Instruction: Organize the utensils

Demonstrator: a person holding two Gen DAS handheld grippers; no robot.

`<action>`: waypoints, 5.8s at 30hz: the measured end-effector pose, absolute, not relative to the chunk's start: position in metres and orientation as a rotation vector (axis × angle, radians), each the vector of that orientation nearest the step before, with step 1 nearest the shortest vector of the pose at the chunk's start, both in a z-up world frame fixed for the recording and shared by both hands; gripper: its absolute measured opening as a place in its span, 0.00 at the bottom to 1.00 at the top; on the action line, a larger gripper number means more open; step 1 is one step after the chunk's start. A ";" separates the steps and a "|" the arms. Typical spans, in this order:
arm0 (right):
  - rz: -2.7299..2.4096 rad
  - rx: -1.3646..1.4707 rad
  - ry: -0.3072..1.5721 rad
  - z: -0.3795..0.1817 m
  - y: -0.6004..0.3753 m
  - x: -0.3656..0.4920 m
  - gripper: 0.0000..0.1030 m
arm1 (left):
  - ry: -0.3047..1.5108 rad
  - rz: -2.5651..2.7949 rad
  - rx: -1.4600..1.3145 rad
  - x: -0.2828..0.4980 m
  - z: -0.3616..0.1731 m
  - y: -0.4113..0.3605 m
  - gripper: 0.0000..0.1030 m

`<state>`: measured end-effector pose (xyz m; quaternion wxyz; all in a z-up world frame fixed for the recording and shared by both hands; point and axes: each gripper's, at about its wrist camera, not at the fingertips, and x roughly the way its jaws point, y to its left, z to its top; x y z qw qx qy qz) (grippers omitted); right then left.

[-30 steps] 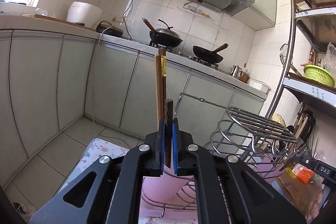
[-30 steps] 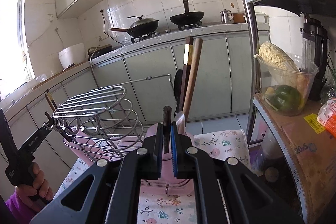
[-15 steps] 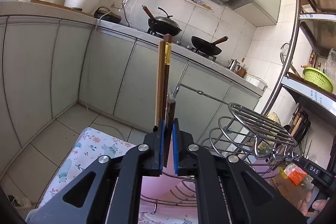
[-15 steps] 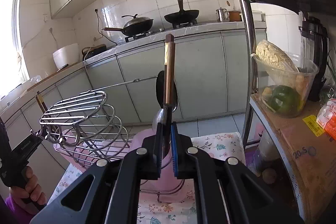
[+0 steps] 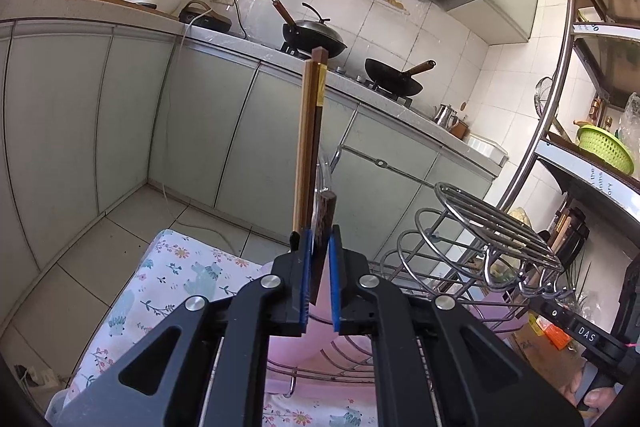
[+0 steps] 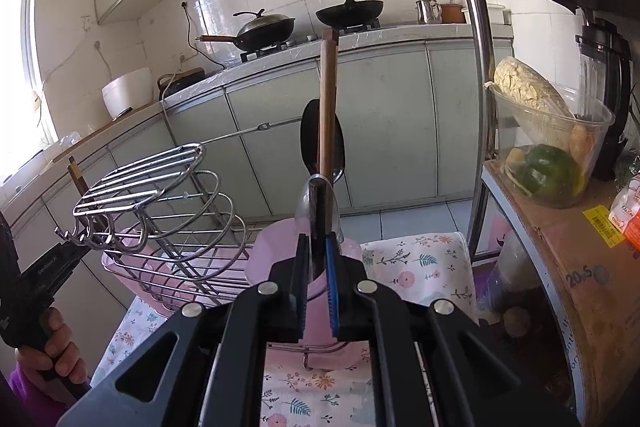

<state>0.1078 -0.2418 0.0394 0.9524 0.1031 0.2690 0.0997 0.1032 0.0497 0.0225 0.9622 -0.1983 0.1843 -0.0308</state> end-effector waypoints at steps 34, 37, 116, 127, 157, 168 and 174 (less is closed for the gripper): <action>0.255 0.178 0.582 0.032 -0.219 0.078 0.28 | 0.357 -0.014 -0.310 0.066 0.031 0.043 0.37; 0.270 0.157 0.586 0.031 -0.212 0.074 0.28 | 0.375 -0.023 -0.295 0.063 0.031 0.039 0.37; 0.180 0.091 0.522 0.026 -0.195 0.008 0.44 | 0.525 -0.112 -0.144 0.017 0.022 -0.028 0.55; 0.180 0.083 0.519 0.028 -0.194 0.006 0.44 | 0.529 -0.109 -0.120 0.017 0.022 -0.030 0.55; 0.187 0.050 0.520 0.032 -0.185 0.004 0.44 | 0.529 -0.100 -0.110 0.014 0.022 -0.029 0.55; 0.186 0.048 0.525 0.030 -0.184 0.004 0.44 | 0.537 -0.087 -0.109 0.015 0.018 -0.028 0.55; 0.186 0.047 0.532 0.026 -0.185 0.006 0.44 | 0.553 -0.088 -0.108 0.017 0.015 -0.028 0.55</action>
